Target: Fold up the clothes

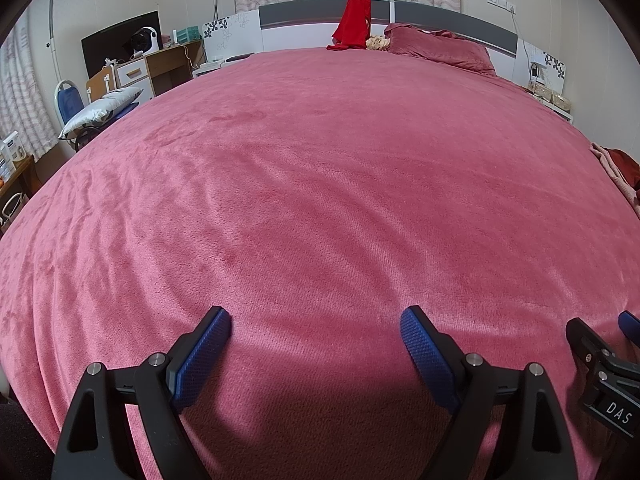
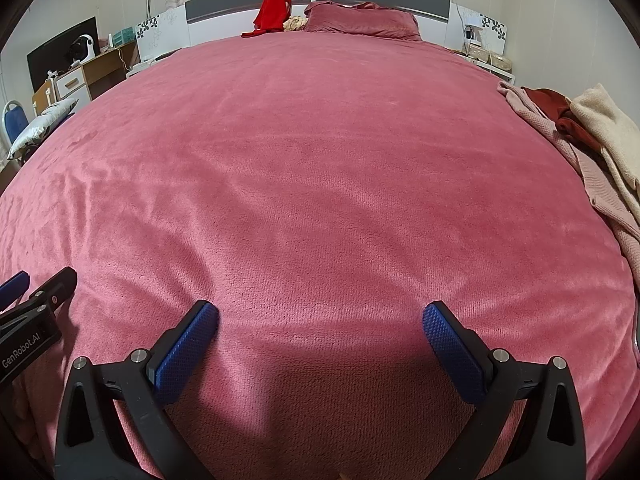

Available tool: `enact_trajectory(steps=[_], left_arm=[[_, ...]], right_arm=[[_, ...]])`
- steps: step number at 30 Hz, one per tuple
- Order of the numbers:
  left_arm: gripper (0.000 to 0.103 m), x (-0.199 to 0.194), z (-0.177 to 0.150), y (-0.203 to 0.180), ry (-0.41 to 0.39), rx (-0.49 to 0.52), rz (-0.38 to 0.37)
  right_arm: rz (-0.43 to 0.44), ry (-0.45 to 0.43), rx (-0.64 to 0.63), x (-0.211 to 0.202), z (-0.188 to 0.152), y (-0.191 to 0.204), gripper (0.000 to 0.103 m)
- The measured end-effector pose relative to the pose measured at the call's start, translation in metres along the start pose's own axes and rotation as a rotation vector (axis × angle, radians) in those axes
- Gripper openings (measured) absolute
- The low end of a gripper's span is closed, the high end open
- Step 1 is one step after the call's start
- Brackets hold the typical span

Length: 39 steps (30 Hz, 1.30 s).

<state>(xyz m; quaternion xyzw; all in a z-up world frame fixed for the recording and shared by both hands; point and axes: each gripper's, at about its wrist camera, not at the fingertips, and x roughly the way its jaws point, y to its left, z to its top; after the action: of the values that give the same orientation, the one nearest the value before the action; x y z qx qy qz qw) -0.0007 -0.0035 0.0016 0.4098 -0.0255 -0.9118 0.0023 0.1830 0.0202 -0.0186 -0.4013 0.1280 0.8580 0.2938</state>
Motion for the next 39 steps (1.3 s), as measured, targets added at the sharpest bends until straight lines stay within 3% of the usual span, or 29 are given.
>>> enact_trajectory(steps=[23,31,35,39], left_arm=[[0.090,0.000,0.000,0.000,-0.002,0.004,-0.003],[0.090,0.001,0.001,0.001,-0.001,0.009,-0.005],[0.090,0.000,0.000,-0.001,-0.007,0.023,0.009],[0.090,-0.002,-0.003,-0.006,-0.026,0.049,0.036]], right_arm=[[-0.002,0.000,-0.001,-0.003,-0.001,0.003,0.103],[0.035,0.020,0.010,-0.006,0.003,-0.002,0.103],[0.054,0.043,-0.026,-0.011,0.019,-0.023,0.103],[-0.081,-0.064,0.042,-0.035,0.055,-0.100,0.103]])
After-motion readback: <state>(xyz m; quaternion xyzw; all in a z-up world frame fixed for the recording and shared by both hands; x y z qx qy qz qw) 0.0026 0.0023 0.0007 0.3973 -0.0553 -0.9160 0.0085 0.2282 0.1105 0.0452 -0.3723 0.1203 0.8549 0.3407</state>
